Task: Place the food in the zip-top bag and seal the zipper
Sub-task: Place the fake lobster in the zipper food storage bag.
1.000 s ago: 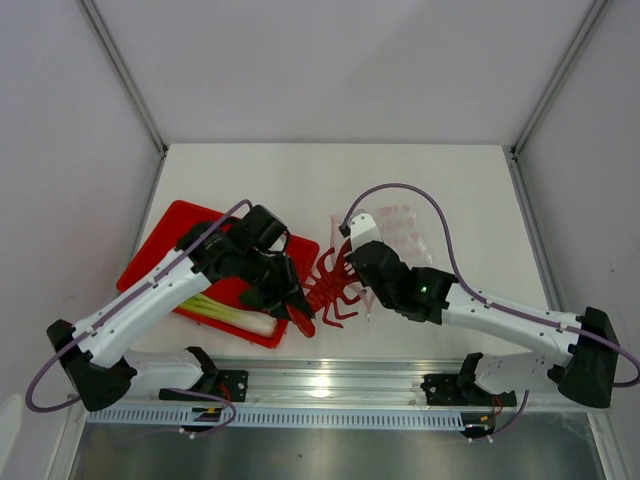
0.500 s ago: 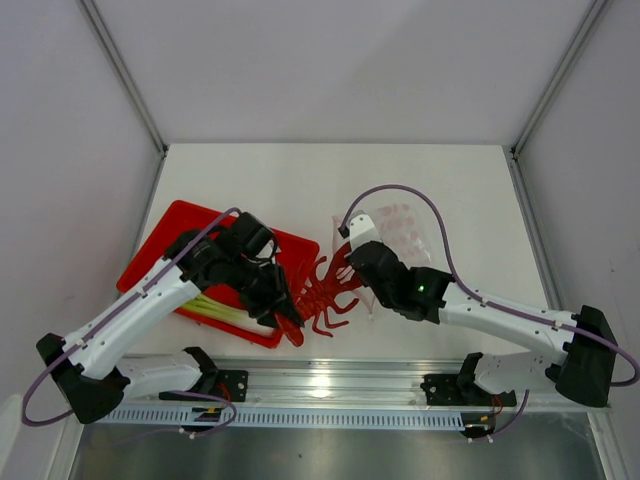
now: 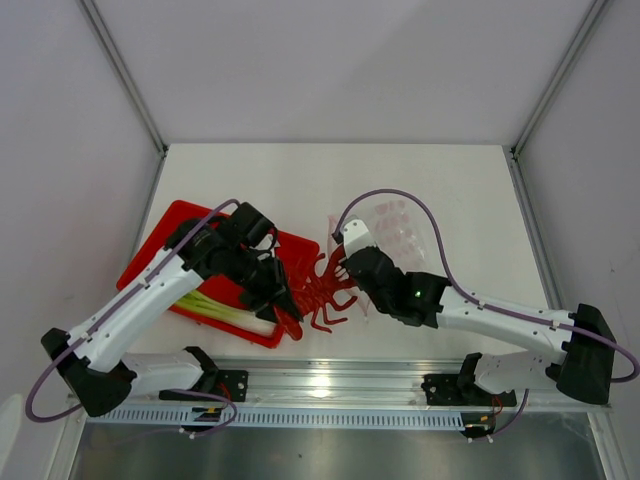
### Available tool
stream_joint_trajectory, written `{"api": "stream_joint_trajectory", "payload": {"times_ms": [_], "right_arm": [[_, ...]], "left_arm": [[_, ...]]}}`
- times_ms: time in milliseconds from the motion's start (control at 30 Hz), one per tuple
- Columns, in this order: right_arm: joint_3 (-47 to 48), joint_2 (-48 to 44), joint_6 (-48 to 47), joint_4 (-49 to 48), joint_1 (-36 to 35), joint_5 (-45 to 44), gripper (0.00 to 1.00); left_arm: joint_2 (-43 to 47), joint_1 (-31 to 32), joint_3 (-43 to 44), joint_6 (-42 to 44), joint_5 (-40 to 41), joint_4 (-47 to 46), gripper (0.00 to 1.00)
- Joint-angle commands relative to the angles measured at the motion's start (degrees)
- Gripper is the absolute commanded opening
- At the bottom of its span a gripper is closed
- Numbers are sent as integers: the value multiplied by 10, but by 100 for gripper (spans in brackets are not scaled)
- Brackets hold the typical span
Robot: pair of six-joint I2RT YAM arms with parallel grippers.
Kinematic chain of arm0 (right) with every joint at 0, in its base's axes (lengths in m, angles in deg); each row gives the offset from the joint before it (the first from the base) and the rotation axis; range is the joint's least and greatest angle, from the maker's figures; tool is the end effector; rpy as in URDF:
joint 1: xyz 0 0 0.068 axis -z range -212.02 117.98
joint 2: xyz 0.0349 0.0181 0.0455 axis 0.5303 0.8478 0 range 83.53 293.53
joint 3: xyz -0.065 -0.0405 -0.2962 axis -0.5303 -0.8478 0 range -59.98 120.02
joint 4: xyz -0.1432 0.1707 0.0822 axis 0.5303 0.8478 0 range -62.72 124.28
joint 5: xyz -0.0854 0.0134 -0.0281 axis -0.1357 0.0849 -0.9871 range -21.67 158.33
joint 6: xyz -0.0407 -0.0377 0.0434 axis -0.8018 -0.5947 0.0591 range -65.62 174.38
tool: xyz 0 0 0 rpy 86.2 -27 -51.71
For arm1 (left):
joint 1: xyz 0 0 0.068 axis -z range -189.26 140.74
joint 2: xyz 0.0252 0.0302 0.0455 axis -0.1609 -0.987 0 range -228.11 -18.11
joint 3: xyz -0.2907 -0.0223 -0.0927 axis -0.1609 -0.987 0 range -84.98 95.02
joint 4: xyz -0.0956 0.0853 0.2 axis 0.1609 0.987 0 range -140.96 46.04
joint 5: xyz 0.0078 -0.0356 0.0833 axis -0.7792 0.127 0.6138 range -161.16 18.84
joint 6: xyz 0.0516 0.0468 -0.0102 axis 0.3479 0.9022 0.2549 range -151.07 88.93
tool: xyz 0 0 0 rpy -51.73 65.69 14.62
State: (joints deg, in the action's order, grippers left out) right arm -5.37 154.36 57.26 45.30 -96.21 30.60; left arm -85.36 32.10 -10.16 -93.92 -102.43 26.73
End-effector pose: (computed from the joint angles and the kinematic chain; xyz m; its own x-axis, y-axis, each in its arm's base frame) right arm 0.1399 0.2081 0.3241 -0.2694 -0.4657 -0.8430 -0.4786 0.8243 -0.3024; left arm 0.0974 -0.1256 0.3609 -0.9426 -0.1835 0.2791 -0.3099 0.7924 -0.5255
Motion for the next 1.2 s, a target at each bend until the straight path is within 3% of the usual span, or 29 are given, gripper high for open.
{"api": "stream_joint_trajectory", "payload": {"times_ms": [0,367,533,1167], "right_arm": [[-8,-3,-8,-26,-14,-15,0],[15,-7,18,-12,-45,-1,0],[37,18,47,8,-45,10,0],[71,7,83,25,-42,85,0]], "left_arm": [[-3,-5,46,21,-43,-29,1],[-30,-4,62,8,-22,-48,1],[-39,19,107,9,51,-18,1],[-76,48,120,-11,125,-23,1]]}}
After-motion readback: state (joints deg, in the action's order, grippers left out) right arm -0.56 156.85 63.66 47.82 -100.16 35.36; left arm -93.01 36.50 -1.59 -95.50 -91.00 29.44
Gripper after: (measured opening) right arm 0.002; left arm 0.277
